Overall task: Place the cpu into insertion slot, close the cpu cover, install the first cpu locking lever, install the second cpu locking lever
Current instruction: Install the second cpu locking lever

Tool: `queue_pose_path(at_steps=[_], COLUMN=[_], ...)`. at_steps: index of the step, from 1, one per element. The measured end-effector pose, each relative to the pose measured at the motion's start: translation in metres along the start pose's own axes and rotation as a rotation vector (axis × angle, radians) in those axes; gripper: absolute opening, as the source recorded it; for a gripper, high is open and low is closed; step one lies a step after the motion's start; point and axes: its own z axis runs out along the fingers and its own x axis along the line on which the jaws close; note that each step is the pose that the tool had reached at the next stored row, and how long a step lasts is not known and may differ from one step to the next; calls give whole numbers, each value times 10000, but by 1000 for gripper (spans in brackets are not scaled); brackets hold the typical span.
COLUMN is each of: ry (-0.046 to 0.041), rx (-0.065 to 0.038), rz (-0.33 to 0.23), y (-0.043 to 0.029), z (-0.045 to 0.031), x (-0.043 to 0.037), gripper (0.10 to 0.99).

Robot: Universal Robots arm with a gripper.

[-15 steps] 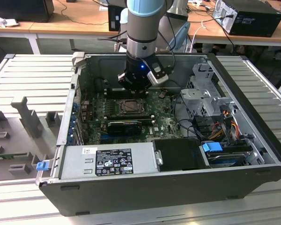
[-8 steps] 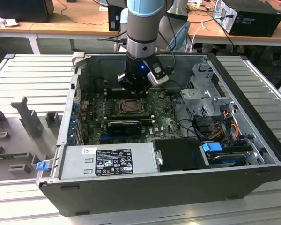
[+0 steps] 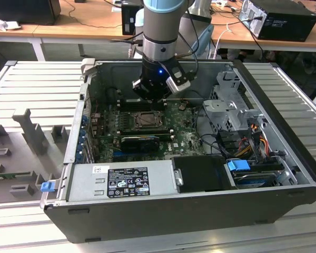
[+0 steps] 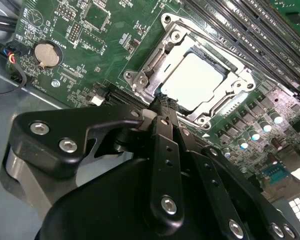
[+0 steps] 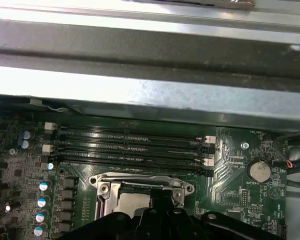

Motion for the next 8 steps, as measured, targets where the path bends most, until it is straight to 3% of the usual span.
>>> queue_pose_path(at_steps=[2,8], ry=[3,2], rx=[6,5], rz=[0,1], y=[-8,-146], z=[-2,-12], x=[1,12], gripper=[106,106])
